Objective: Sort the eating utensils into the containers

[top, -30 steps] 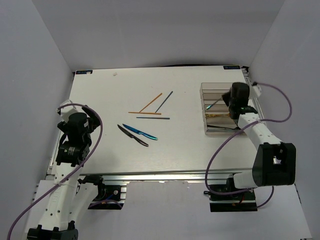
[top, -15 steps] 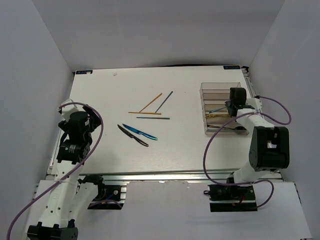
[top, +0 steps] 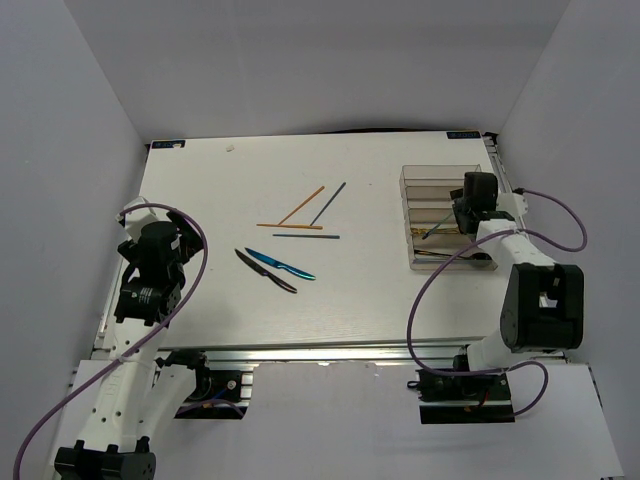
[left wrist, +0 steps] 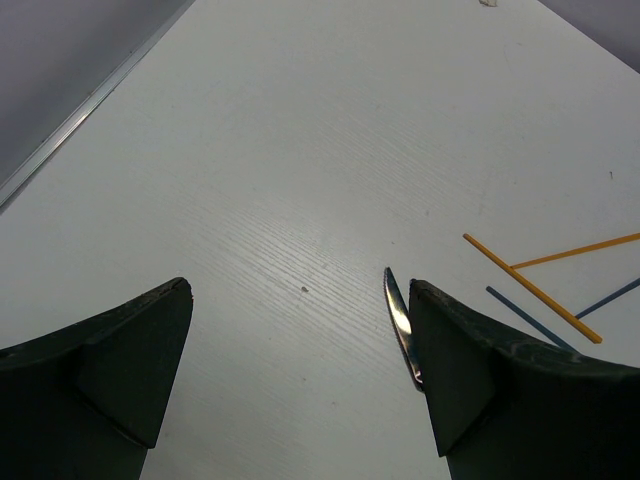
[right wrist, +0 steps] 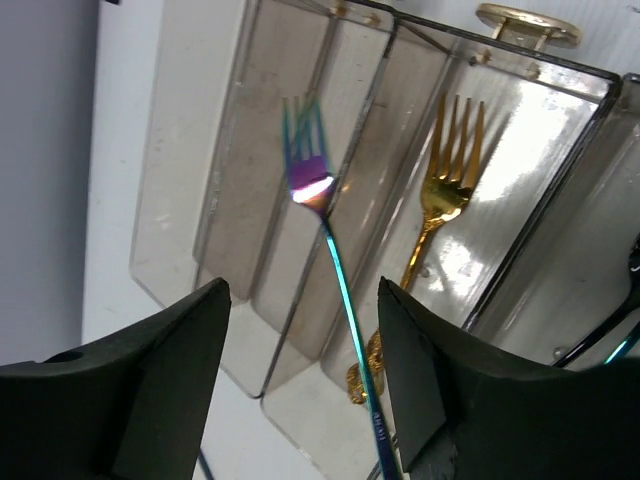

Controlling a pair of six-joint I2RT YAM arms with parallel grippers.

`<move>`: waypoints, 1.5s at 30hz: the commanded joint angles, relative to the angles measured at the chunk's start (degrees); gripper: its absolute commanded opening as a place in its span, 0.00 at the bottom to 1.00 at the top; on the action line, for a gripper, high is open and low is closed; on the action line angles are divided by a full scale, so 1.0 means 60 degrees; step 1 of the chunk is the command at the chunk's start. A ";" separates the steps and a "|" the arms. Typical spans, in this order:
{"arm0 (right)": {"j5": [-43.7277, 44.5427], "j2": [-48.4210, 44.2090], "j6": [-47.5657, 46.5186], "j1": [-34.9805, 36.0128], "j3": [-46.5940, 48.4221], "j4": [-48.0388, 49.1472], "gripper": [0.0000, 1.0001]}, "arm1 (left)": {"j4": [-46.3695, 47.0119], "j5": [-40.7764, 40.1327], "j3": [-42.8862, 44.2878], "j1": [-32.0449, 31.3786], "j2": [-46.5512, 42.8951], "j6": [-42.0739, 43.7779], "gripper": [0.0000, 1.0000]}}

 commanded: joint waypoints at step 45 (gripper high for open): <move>-0.1692 0.1980 -0.0718 -0.0627 0.1457 -0.1376 0.00 | 0.0018 -0.0016 0.0013 0.0003 0.0046 0.0006 0.98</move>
